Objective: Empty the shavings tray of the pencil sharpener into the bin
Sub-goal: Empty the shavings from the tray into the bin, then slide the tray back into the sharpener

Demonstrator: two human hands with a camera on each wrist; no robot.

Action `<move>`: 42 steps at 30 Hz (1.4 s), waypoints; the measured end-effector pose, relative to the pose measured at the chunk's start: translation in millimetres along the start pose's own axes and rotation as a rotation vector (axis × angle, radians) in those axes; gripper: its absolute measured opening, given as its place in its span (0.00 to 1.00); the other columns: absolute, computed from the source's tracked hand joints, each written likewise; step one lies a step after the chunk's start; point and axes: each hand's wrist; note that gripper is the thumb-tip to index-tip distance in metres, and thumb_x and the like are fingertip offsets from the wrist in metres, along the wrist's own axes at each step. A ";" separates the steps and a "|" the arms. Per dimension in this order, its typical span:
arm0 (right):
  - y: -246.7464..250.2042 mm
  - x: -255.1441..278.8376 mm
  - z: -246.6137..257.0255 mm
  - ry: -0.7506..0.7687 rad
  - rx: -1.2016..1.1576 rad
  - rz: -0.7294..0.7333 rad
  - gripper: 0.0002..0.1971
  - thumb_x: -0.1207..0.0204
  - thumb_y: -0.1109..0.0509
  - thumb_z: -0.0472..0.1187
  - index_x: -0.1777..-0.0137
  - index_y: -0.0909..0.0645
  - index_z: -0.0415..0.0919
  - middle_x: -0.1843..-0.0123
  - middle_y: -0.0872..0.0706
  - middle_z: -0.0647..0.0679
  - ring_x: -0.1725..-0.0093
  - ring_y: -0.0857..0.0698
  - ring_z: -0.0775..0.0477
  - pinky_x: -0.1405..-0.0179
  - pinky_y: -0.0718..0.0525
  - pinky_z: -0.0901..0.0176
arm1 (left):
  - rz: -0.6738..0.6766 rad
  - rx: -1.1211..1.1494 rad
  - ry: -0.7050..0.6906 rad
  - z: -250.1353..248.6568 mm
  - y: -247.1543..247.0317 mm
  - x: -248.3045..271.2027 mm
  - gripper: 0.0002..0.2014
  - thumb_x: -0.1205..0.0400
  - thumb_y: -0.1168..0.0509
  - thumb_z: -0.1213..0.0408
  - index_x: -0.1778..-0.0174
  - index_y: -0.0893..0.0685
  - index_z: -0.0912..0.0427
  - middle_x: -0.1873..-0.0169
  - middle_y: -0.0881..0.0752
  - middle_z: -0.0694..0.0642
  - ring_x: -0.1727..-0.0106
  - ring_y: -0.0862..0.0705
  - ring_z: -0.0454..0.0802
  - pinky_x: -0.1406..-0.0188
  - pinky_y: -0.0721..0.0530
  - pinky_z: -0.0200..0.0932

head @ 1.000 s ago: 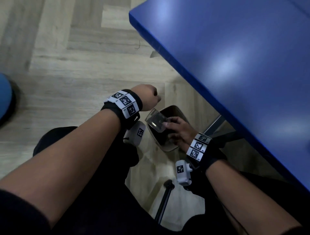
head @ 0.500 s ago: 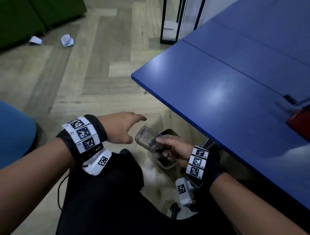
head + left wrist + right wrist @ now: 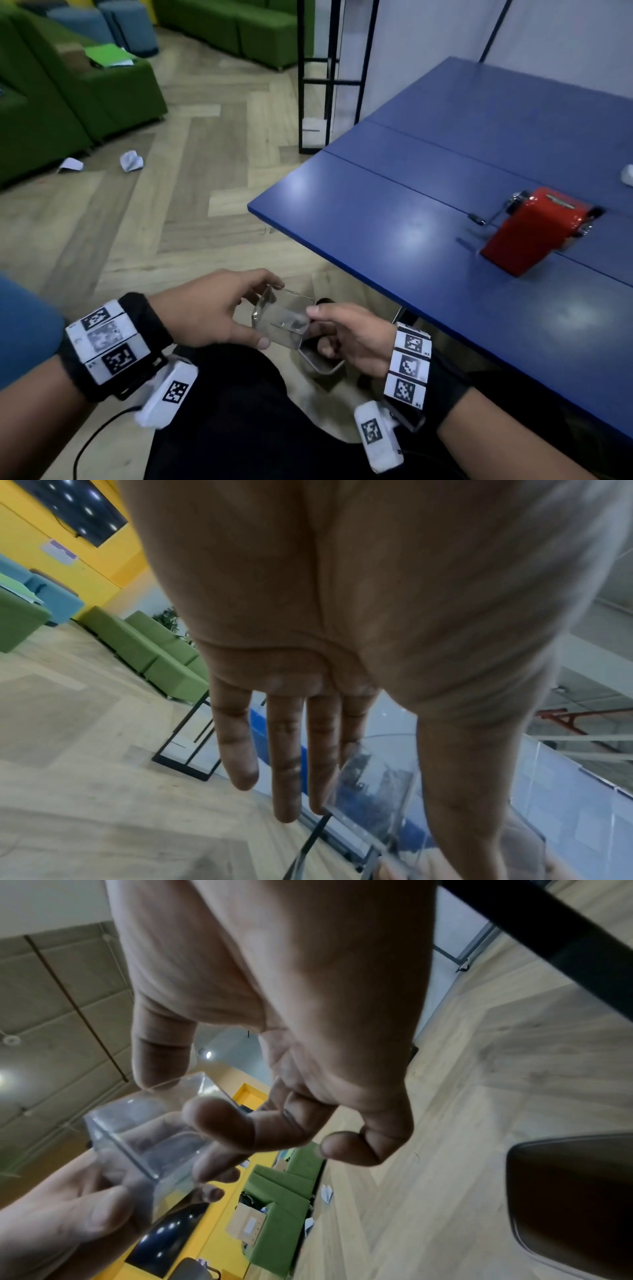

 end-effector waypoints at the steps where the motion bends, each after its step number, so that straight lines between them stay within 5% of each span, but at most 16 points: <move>1: 0.0 8.6 1.1 0.021 -0.007 -0.002 0.22 0.30 0.19 0.55 0.43 0.11 0.39 0.51 0.06 0.38 0.66 0.24 0.49 0.65 0.29 0.61 | -0.013 0.018 -0.012 -7.5 1.7 1.0 0.39 0.31 0.15 0.45 0.25 0.23 0.40 0.40 0.13 0.36 0.39 0.15 0.33 0.36 0.17 0.36; 6: 11.4 53.6 4.5 0.153 -0.089 -0.061 0.21 0.31 0.15 0.52 0.45 0.09 0.37 0.50 0.11 0.36 0.57 0.21 0.45 0.70 0.24 0.63 | -0.027 0.050 -0.098 -49.6 6.4 -5.9 0.33 0.32 0.15 0.42 0.32 0.19 0.38 0.42 0.11 0.38 0.39 0.13 0.41 0.36 0.16 0.50; 10: 27.1 101.4 7.6 0.253 -0.175 -0.139 0.09 0.25 0.21 0.47 0.55 0.05 0.42 0.59 0.07 0.44 0.65 0.15 0.51 0.70 0.27 0.62 | -0.033 0.004 -0.203 -95.0 4.6 -26.7 0.32 0.31 0.17 0.39 0.33 0.18 0.38 0.41 0.12 0.37 0.38 0.13 0.39 0.35 0.16 0.44; 13: 44.4 139.1 6.2 0.282 -0.207 -0.171 0.13 0.27 0.21 0.51 0.51 0.06 0.42 0.59 0.07 0.45 0.70 0.15 0.53 0.72 0.26 0.64 | -0.022 -0.034 -0.290 -133.6 0.6 -46.8 0.31 0.30 0.16 0.40 0.33 0.17 0.41 0.43 0.11 0.38 0.39 0.13 0.39 0.37 0.17 0.38; 17: 73.2 187.0 -3.0 0.324 -0.236 -0.248 0.40 0.36 0.14 0.62 0.29 0.11 0.35 0.42 0.07 0.37 0.66 0.16 0.51 0.60 0.19 0.61 | -0.017 -0.043 -0.386 -180.5 -8.9 -73.6 0.32 0.30 0.17 0.39 0.32 0.17 0.43 0.43 0.10 0.37 0.40 0.12 0.37 0.37 0.15 0.41; 20: 90.7 223.1 -12.8 0.436 -0.312 -0.311 0.43 0.32 0.15 0.62 0.21 0.17 0.40 0.22 0.16 0.30 0.59 0.14 0.47 0.51 0.19 0.52 | -0.035 -0.060 -0.454 -213.6 -18.9 -94.5 0.32 0.30 0.19 0.36 0.32 0.18 0.41 0.42 0.11 0.37 0.40 0.12 0.36 0.39 0.13 0.44; 26: 111.1 278.1 -23.5 0.685 -0.468 -0.400 0.40 0.33 0.11 0.44 0.19 0.20 0.49 0.19 0.18 0.35 0.51 0.11 0.40 0.52 0.14 0.48 | -0.014 -0.112 -0.554 -276.6 -41.8 -127.6 0.33 0.30 0.20 0.33 0.32 0.18 0.41 0.44 0.12 0.35 0.42 0.15 0.32 0.42 0.15 0.33; 32: 117.5 294.4 -16.3 0.770 -0.280 -0.635 0.39 0.30 0.19 0.23 0.23 0.16 0.57 0.22 0.17 0.39 0.50 0.11 0.46 0.63 0.13 0.55 | 0.033 -0.099 -0.627 -319.7 -60.8 -148.9 0.33 0.27 0.18 0.41 0.29 0.17 0.48 0.43 0.11 0.42 0.41 0.16 0.31 0.47 0.21 0.21; 39: 137.7 294.0 -7.3 0.833 -0.373 -0.710 0.36 0.34 0.19 0.27 0.25 0.18 0.45 0.26 0.15 0.29 0.58 0.11 0.44 0.62 0.09 0.55 | -0.075 -0.112 -0.676 -319.4 -39.3 -170.9 0.49 0.36 0.20 0.30 0.20 0.23 0.48 0.37 0.18 0.37 0.37 0.19 0.28 0.38 0.22 0.24; 42: 145.1 296.5 -4.3 0.821 -0.414 -0.727 0.34 0.32 0.21 0.24 0.24 0.18 0.42 0.25 0.15 0.29 0.60 0.12 0.43 0.63 0.08 0.56 | -0.205 -0.187 -0.556 -300.9 -10.0 -201.9 0.52 0.38 0.21 0.31 0.19 0.29 0.46 0.31 0.24 0.46 0.31 0.23 0.39 0.26 0.21 0.47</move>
Point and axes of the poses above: each hand's wrist, its own x-axis away from the middle knuckle, its own y-axis out of the back of the hand, z = x × y
